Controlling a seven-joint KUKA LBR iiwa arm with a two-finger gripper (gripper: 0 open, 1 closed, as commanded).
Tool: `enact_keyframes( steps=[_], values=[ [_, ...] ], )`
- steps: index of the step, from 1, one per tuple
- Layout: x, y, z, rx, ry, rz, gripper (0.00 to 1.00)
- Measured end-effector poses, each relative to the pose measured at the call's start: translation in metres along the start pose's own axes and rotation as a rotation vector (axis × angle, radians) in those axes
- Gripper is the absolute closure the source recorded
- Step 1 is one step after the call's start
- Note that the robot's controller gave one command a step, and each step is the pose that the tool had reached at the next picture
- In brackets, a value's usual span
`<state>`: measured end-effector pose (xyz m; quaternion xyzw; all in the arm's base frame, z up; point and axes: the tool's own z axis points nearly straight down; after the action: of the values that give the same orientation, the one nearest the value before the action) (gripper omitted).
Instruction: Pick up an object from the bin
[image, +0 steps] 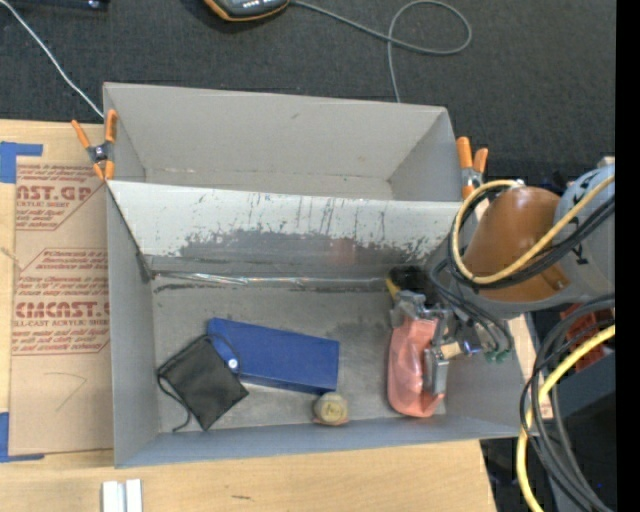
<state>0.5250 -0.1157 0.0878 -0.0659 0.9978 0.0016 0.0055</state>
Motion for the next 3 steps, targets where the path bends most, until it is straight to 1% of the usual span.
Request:
enact_keyframes(
  steps=[1,3],
  values=[
    [-0.0016,0.0019,0.0056,-0.018,0.014,-0.122,1.00],
    [-0.0015,0.0019,0.0057,-0.018,0.014,-0.122,1.00]
  ],
)
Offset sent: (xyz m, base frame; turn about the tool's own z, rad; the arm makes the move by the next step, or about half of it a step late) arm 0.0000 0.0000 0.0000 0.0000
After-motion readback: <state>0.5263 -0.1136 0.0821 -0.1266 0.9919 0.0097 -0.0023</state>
